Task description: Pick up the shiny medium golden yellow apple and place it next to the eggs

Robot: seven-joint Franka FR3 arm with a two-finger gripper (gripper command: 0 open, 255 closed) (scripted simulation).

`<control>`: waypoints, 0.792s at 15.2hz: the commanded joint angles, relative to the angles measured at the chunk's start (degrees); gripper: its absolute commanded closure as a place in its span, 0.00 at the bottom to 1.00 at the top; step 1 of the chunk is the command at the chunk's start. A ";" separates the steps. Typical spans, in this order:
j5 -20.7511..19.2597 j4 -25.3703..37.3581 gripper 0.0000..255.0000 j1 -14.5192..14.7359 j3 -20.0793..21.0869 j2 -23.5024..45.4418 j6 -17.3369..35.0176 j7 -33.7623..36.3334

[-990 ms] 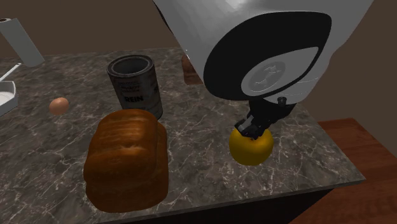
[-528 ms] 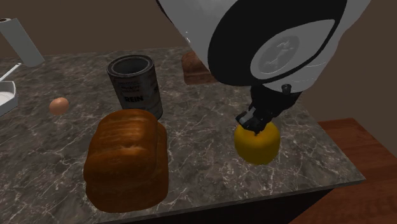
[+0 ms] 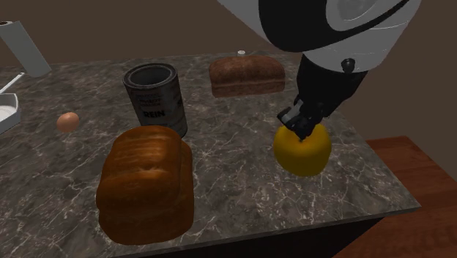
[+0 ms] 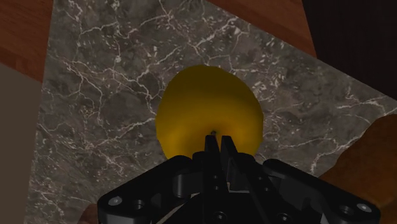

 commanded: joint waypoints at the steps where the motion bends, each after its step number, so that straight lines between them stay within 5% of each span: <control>1: -1.15 0.58 1.00 0.16 0.01 -0.98 -1.20 1.02; 12: -5.35 5.82 1.00 0.33 0.30 -4.76 -8.97 4.63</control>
